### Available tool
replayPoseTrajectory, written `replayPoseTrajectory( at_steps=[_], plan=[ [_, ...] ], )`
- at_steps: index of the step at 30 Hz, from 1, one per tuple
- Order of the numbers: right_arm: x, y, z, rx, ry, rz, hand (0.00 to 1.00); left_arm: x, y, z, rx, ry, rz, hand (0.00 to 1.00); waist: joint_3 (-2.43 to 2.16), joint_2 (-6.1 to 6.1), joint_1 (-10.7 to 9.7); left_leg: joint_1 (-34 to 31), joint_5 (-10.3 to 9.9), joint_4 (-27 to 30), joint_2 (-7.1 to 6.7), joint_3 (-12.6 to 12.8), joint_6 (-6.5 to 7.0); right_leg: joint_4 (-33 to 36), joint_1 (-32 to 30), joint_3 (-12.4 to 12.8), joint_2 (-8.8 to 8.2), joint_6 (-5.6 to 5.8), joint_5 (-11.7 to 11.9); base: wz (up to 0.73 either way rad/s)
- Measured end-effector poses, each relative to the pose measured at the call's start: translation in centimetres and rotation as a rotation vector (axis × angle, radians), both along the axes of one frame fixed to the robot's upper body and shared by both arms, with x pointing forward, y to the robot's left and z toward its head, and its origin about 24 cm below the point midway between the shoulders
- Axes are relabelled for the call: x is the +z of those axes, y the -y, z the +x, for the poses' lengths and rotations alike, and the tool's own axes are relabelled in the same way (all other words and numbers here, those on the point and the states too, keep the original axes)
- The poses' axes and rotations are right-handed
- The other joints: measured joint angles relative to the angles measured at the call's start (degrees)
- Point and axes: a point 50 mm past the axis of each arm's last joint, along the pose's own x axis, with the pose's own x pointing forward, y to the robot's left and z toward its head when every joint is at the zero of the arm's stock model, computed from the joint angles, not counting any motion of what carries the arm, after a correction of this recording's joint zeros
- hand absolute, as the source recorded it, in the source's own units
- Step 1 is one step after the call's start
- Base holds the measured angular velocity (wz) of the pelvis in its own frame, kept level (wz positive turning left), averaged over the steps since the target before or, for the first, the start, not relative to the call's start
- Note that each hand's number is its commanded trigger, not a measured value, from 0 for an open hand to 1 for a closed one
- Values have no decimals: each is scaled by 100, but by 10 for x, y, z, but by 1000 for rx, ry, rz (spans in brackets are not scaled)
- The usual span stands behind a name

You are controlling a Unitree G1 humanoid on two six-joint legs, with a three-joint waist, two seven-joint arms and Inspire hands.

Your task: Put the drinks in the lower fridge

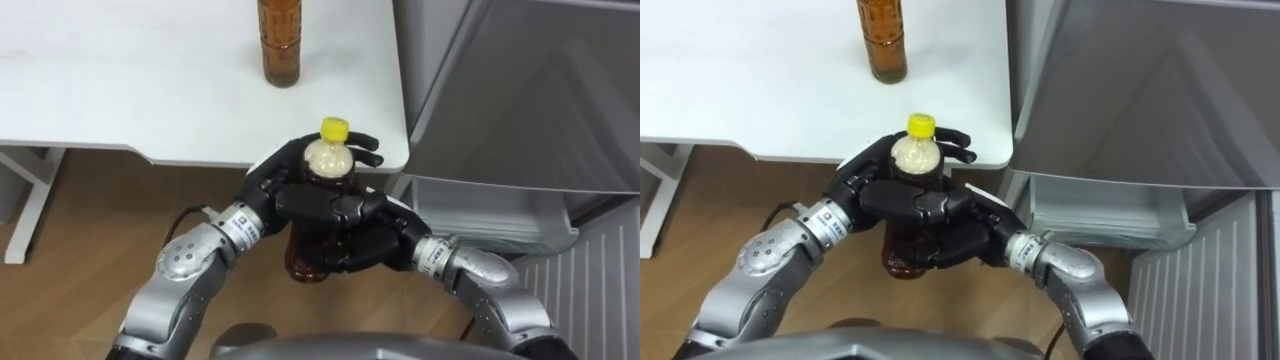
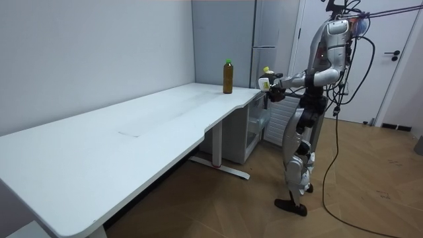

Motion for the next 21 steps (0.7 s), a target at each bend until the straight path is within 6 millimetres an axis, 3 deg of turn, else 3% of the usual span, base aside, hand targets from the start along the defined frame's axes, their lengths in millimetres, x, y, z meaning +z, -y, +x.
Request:
replayPoseTrajectory(
  at_steps=[8,13,21],
  plan=[
    [3,0,1,-27,17,57,100,11,0,3,-1,49,-9,0,-2,3,-48,15,-9,23,39,32,-13,27,11,36,25,-19,14,-1],
    [9,0,4,-31,53,81,100,23,1,4,-11,102,-14,0,-19,80,-83,-13,-78,115,82,30,-22,25,65,46,63,-25,18,0],
    [0,0,-13,-25,-25,115,100,70,-9,12,91,351,-112,0,-22,84,-175,23,-76,123,54,35,-17,17,95,56,43,-9,5,0]
  ],
)
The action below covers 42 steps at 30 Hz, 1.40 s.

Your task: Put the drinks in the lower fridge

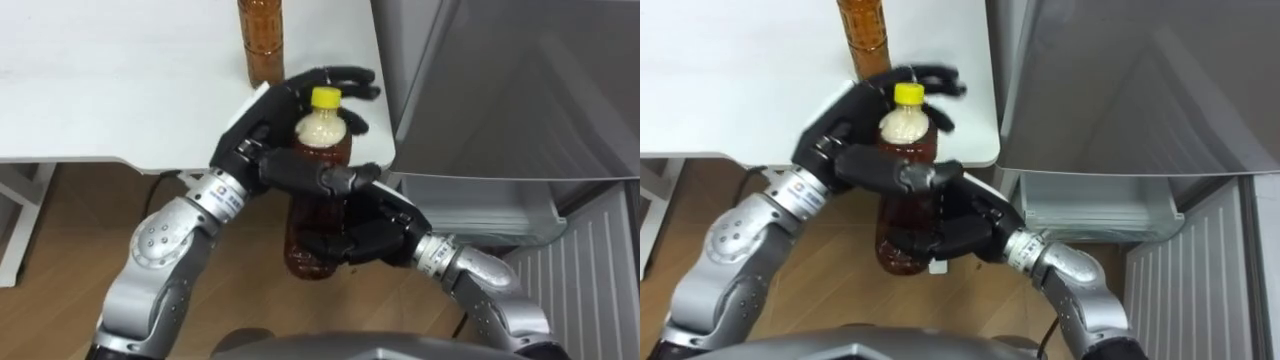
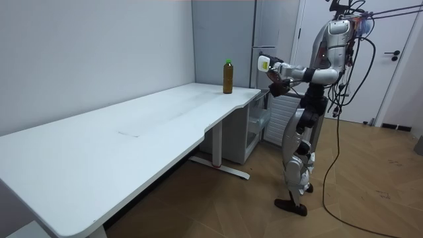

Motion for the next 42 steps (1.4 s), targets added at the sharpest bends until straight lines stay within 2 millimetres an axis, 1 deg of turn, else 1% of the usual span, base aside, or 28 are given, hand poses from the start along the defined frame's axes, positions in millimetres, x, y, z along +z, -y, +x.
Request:
replayPoseTrajectory(
  at_steps=[1,4,9,19,22,25,28,31,32,34,35,36,38,41,42],
  plan=[
    [-3,2,-5,1,-24,-9,100,7,1,0,-1,41,-31,0,-3,-11,12,44,4,-40,-9,3,3,0,12,4,-6,4,-3,0],
    [-9,3,-12,7,-64,-35,100,16,1,-1,3,86,-106,0,8,-23,24,180,8,-121,-22,27,5,-6,103,20,-18,21,-31,-3],
    [-10,6,-13,19,-68,-61,100,17,4,-2,-11,82,-138,0,6,-19,29,193,8,-151,-26,31,5,-4,115,21,-22,23,-44,0],
    [-11,7,-13,11,-76,-71,100,17,4,-2,-15,78,-157,0,18,-21,32,197,7,-172,-27,31,4,-2,122,24,-22,23,-44,0],
    [-11,7,-14,12,-79,-71,100,19,2,0,-7,87,-154,0,23,-13,68,190,7,-161,-26,29,4,-1,121,21,-21,23,-44,0],
    [-12,8,-16,21,-87,-82,100,24,-2,2,4,117,-149,0,24,-1,146,172,6,-147,-25,14,4,-1,99,18,-17,22,-43,0],
    [-13,8,-17,37,-86,-106,100,39,-8,0,25,192,-154,0,19,26,219,159,5,-147,-27,8,4,-4,90,15,-17,23,-44,0],
    [-14,9,-17,37,-86,-111,100,46,-12,-1,54,224,-157,0,8,44,297,206,5,-172,-31,10,4,-15,77,18,-20,24,-45,0],
    [-13,10,-17,34,-86,-112,100,47,-14,-1,74,233,-161,0,-3,55,328,214,5,-172,-33,7,4,-21,84,12,-22,26,-46,0],
    [-14,12,-17,27,-87,-113,100,49,-18,0,116,245,-159,0,-9,65,329,238,6,-182,-37,4,4,-27,104,6,-24,26,-46,0],
    [-14,12,-17,25,-89,-115,100,51,-23,0,155,254,-148,0,-15,82,343,251,6,-182,-41,-4,4,-26,134,3,-24,26,-46,0],
    [-15,15,-19,25,-91,-126,100,54,-28,0,196,271,-135,0,-7,103,343,294,6,-184,-41,3,4,-28,189,7,-24,27,-46,0],
    [-15,18,-21,12,-99,-131,100,60,-37,0,265,301,-112,0,-21,144,388,306,6,-197,-40,8,4,-6,189,3,-27,27,-46,-2],
    [-18,28,-27,-27,-119,-148,100,72,-53,-3,373,367,-106,0,-10,179,492,388,8,-261,-39,19,2,-6,193,12,-28,27,-45,-3],
    [-18,30,-28,-30,-122,-154,100,78,-58,-5,413,400,-108,0,-13,190,504,400,8,-273,-39,17,2,-9,211,6,-28,27,-46,0]
  ],
)
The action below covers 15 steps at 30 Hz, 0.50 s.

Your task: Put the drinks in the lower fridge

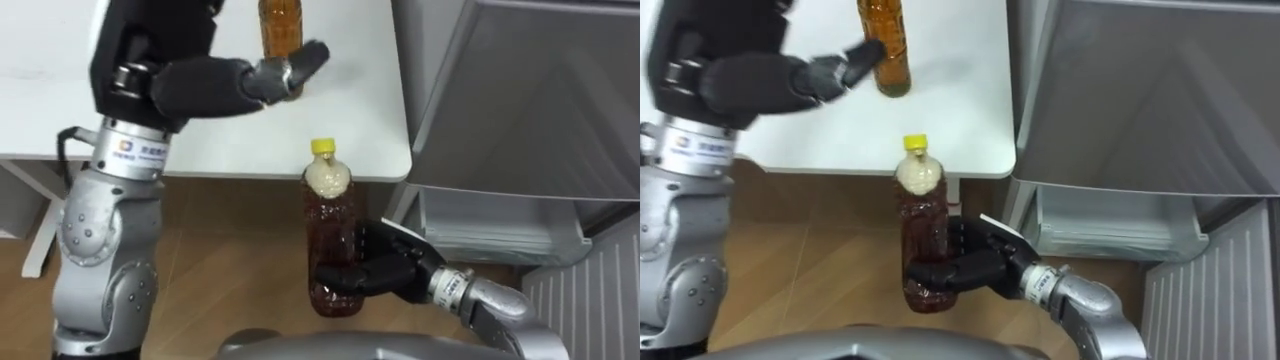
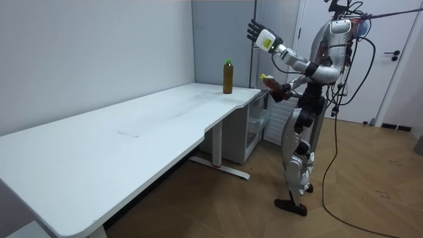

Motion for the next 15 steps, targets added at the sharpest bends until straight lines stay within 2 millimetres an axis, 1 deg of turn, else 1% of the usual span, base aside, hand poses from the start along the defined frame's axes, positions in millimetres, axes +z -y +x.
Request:
replayPoseTrajectory(
  at_steps=[2,4,8,11,12,13,15],
  plan=[
    [0,5,-1,-4,-1,-14,100,8,-8,-3,60,42,9,0,4,6,39,-13,4,-9,-6,-9,-5,-21,17,-4,0,0,0,0],
    [-1,10,-4,-19,-10,-21,100,13,-14,-6,115,79,14,0,-3,14,90,0,4,-9,-13,-20,-6,-109,74,-18,3,2,-2,3],
    [-2,16,-11,-26,-21,-35,100,23,-30,-13,238,145,-2,0,-4,36,257,-1,6,-18,-25,-31,-5,-136,88,-22,0,8,-7,1],
    [-2,15,-11,-26,-18,-35,100,27,-43,-17,364,168,16,0,-12,52,369,21,6,-12,-36,-38,-4,-175,118,-35,-1,10,-5,0],
    [-2,15,-12,-24,-17,-37,100,29,-47,-19,416,175,26,0,-8,57,425,63,6,-17,-37,-50,-4,-177,135,-37,-1,10,-5,4],
    [-3,15,-15,-18,-18,-46,100,30,-51,-20,465,178,34,0,9,85,461,96,6,-29,-38,-68,-4,-183,176,-60,-1,10,-5,6],
    [-5,15,-18,-6,-28,-60,100,31,-56,-23,531,190,41,0,4,89,493,100,7,-50,-44,-123,-6,-183,196,-125,-4,10,-5,13]
  ],
)
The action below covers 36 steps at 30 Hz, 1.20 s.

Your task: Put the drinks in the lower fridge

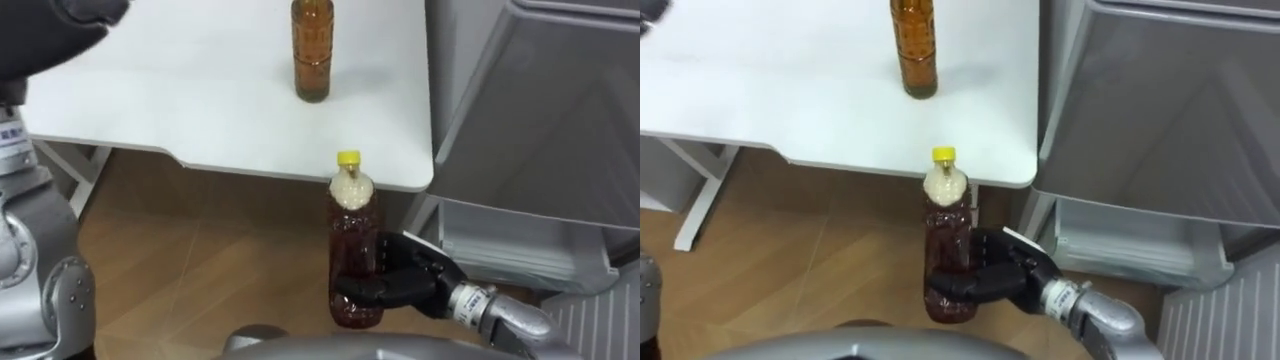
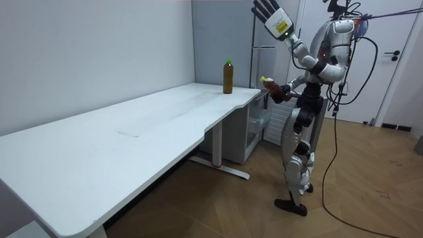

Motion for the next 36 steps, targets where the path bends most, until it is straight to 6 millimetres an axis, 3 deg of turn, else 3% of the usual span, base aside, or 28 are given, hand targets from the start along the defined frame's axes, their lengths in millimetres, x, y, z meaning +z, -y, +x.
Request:
replayPoseTrajectory(
  at_steps=[5,10,12,16,21,25,30,36],
  plan=[
    [-4,2,-12,21,-33,-29,100,0,-8,-3,107,10,-18,0,7,56,141,5,1,-28,-8,-82,-5,-9,91,-118,-5,1,-1,10],
    [-4,4,-13,23,-50,-37,100,-11,-24,-6,215,-29,-91,0,-44,119,222,16,26,-66,-13,-85,-20,-12,69,-136,-9,3,-5,-2],
    [-5,5,-13,17,-52,-47,100,-23,-34,-9,281,-79,-131,0,-72,96,299,128,97,-200,-24,-44,-22,-22,78,-102,-22,-10,-16,-9],
    [-5,6,-12,-13,-51,-70,100,-40,-46,-10,376,-141,-199,0,-75,11,384,177,156,-251,-27,-38,-35,-23,83,-100,-26,-20,-22,0],
    [-7,4,-10,-52,-65,-84,100,-70,-61,-9,499,-275,-285,0,-67,-60,451,172,155,-253,-30,-35,-34,-35,88,-92,-26,-20,-21,0],
    [-9,4,-10,-72,-85,-101,100,-92,-68,-12,596,-367,-338,0,-70,-45,452,170,154,-259,-30,-38,-34,-41,79,-77,-22,-20,-21,-1],
    [-9,5,-9,-89,-95,-112,100,-142,-80,-31,737,-598,-383,0,-77,-42,484,213,157,-337,-24,-3,-38,-107,83,-33,-6,-26,-17,-4],
    [-9,4,-3,-101,-94,-108,100,-189,-70,-47,736,-818,-512,0,-65,-120,580,259,156,-434,-14,74,-38,-126,78,-4,-10,-24,-17,-5]
  ],
)
